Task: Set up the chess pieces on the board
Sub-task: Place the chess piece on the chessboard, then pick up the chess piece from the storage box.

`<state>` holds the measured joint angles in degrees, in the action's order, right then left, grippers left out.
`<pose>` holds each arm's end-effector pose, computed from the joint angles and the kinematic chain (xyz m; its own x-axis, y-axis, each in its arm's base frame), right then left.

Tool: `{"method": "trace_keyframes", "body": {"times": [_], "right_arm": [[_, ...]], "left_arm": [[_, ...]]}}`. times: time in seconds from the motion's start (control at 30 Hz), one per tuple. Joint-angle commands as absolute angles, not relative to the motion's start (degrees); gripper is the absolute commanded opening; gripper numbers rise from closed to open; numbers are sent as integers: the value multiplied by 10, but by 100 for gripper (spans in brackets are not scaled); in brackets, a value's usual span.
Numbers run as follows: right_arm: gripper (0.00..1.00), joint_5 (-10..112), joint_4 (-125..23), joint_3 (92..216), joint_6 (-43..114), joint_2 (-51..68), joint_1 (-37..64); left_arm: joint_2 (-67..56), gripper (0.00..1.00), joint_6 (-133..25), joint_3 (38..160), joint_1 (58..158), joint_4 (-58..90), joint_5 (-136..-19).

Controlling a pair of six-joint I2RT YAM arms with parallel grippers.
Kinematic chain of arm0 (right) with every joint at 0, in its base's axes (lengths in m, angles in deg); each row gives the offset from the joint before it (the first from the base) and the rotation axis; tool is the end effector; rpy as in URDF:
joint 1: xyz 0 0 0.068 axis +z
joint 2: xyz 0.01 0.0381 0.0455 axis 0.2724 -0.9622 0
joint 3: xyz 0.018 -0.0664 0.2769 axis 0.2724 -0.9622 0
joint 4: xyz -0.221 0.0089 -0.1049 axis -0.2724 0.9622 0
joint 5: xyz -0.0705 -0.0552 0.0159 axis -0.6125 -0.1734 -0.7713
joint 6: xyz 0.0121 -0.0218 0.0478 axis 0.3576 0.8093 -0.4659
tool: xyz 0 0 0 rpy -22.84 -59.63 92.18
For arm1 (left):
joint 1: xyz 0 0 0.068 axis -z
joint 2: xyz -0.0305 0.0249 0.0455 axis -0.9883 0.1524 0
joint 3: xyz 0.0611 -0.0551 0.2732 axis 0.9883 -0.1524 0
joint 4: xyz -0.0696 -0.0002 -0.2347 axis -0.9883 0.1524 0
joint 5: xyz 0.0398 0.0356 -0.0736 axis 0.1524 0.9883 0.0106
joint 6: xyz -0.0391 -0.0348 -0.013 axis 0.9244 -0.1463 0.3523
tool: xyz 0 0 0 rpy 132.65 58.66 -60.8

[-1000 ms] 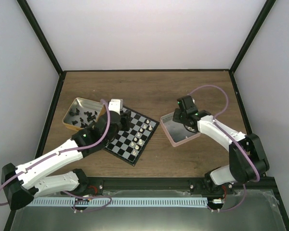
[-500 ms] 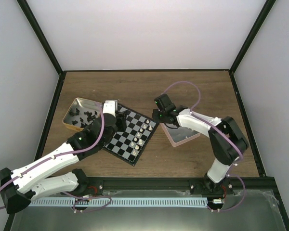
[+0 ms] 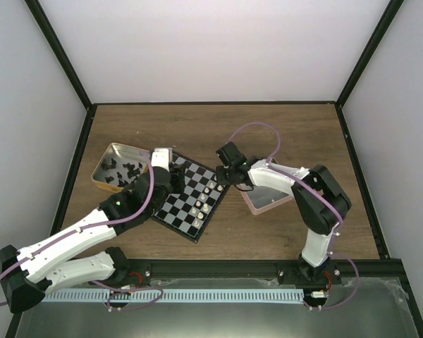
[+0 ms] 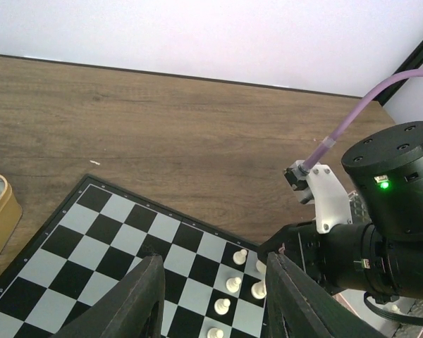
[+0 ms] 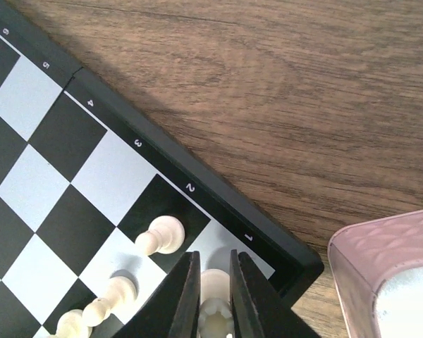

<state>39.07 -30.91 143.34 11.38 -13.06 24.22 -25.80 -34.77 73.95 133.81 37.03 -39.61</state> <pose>0.2736 0.2266 0.1976 -0.8745 -0.0676 -0.4803 -0.1943 0.9561 0.2192 0.1279 -0.1380 0.3218 -0.4481 -0.1386 -0.8832 0.2237 0.9391 -0.2608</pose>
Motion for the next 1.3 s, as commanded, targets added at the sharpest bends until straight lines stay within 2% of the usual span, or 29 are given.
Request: {"method": "trace_keyframes", "body": {"times": [0.0, 0.1, 0.2, 0.37, 0.53, 0.83, 0.97, 1.27], "right_arm": [[15, 389, -300, 1460, 121, -138, 248], [21, 394, -300, 1462, 123, -138, 248], [23, 395, -304, 1461, 124, -131, 248], [23, 358, -305, 1456, 108, -97, 247], [24, 260, -309, 1414, 73, -25, 239], [24, 220, -301, 1292, 34, 69, 142], [29, 200, -282, 1258, 32, 78, 107], [30, 140, -232, 1252, 15, 42, 73]], "left_arm": [[-259, 42, -346, 735, 1335, 364, -386], [-257, 42, -347, 735, 1335, 364, -387], [-257, 42, -346, 735, 1335, 364, -388], [-260, 42, -347, 735, 1335, 367, -386], [-265, 42, -347, 734, 1335, 370, -382], [-259, 42, -351, 736, 1333, 362, -387], [-256, 43, -352, 736, 1333, 360, -390], [-250, 43, -354, 737, 1333, 357, -394]]}}
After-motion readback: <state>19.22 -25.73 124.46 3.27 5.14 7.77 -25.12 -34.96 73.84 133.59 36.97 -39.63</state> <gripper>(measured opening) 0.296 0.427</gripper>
